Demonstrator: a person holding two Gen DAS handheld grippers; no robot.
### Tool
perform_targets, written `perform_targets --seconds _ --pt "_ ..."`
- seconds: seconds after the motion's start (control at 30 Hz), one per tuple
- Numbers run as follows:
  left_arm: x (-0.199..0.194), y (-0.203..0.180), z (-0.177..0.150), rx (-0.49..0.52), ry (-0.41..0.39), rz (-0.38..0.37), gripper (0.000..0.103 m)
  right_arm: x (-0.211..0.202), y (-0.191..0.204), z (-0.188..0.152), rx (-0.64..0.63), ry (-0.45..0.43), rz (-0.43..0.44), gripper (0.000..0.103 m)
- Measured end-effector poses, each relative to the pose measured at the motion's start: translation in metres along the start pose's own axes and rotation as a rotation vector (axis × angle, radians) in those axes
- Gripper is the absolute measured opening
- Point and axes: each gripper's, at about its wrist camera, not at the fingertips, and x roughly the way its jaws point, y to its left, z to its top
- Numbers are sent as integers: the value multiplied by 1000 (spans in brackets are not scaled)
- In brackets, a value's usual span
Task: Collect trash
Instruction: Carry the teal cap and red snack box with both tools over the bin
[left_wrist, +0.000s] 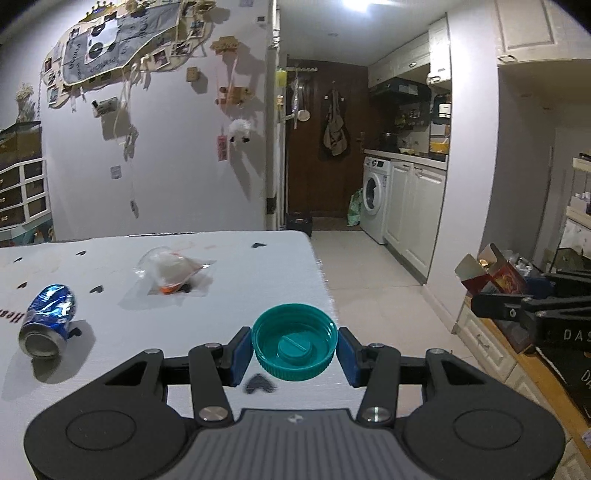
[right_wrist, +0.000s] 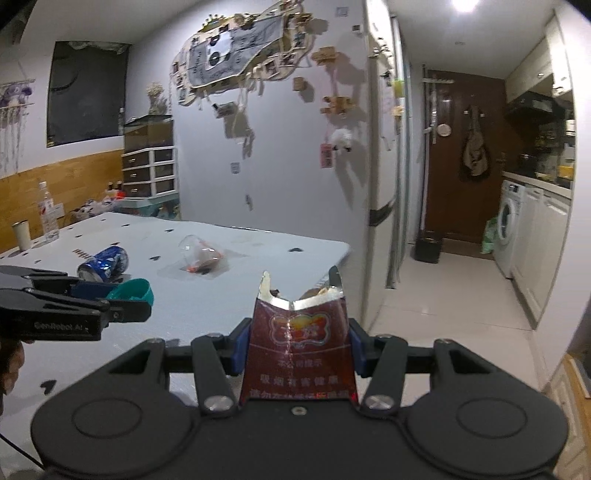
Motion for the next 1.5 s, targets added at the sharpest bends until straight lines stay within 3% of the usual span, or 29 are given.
perform_targets --seconds 0.37,0.73,1.07,1.5 --pt "14 -69 -6 31 16 -67 50 -37 -54 -23 49 5 -116 53" --pt "67 -140 -16 62 86 -154 50 -40 -122 -63 161 41 -222 53" --pt "133 -181 -30 80 160 -195 50 -1 -171 -105 206 102 -288 53" --pt "244 -190 -83 47 389 -199 50 89 -227 -170 370 331 -253 53"
